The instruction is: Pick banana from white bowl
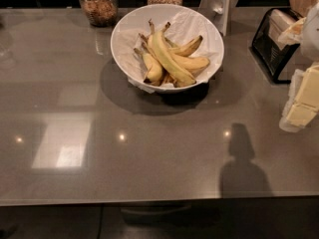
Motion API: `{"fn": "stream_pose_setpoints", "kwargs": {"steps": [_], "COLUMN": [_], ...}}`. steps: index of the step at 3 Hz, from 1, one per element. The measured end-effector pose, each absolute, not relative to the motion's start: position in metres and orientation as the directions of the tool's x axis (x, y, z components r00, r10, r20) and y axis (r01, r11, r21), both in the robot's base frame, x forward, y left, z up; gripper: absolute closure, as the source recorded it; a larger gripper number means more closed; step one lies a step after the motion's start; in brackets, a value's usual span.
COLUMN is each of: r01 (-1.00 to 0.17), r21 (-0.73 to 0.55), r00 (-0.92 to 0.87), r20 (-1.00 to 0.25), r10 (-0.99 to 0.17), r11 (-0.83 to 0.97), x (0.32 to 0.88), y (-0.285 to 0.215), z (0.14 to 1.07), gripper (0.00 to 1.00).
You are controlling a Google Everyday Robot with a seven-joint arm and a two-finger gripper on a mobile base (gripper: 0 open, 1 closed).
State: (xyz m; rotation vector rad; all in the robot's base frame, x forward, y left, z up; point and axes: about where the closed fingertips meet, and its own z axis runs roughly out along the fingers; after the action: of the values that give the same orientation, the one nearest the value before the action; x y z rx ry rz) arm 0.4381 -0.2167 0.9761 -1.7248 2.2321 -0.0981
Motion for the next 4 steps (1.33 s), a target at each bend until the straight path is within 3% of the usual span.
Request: {"fn": "stream_pose_setpoints", "kwargs": {"steps": [2, 4], "r01": [-0.928, -0.926], "r21": [-0.259, -0.239], "r00": [-0.199, -0.122], "r20": [-0.258, -0.543], "r10": [-0.945, -0.831], "r11": [0.266, 0.292], "x": [0.444, 0.475], "y": [-0.206, -0.144], "z": [0.979, 0.994], "gripper": [0.00, 0.00]}}
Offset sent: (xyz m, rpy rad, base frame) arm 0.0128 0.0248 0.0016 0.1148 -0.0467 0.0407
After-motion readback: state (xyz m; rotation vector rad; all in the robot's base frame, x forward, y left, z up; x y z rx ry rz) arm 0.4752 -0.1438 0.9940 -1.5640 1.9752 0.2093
